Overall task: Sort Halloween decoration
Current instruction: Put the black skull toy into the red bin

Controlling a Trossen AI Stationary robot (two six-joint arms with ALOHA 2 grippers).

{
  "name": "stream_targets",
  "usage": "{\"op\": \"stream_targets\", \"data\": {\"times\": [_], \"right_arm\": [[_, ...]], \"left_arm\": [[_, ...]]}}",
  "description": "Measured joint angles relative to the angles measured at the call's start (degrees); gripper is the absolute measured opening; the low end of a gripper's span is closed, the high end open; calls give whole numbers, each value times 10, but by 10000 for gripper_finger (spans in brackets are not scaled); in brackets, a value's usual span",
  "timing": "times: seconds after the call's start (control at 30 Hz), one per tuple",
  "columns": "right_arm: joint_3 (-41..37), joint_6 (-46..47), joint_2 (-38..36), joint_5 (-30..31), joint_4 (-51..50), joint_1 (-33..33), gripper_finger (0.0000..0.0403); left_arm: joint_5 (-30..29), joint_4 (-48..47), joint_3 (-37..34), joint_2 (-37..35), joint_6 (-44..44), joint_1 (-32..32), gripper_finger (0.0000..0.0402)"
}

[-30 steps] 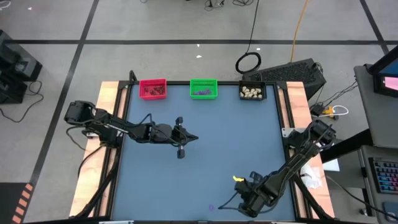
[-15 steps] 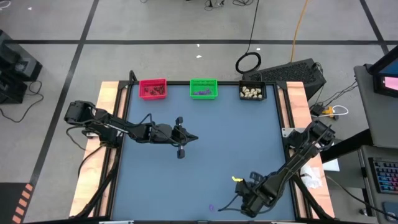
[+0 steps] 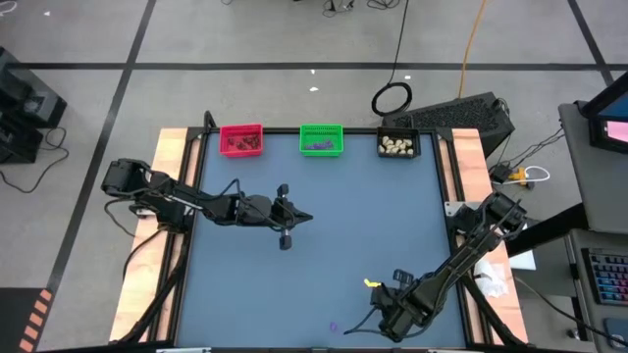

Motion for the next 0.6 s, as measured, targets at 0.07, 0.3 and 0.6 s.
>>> {"op": "stream_targets", "data": {"times": [0.07,0.3,0.6], "right_arm": [[0,4,0,1,-4,0,10],[0,26,-1,10,-12,0,1],[0,27,1,11,-31,0,0]], "left_arm": [[0,0,0,0,0,0,0],[0,0,0,0,0,0,0],[0,0,0,0,0,0,0]]}}
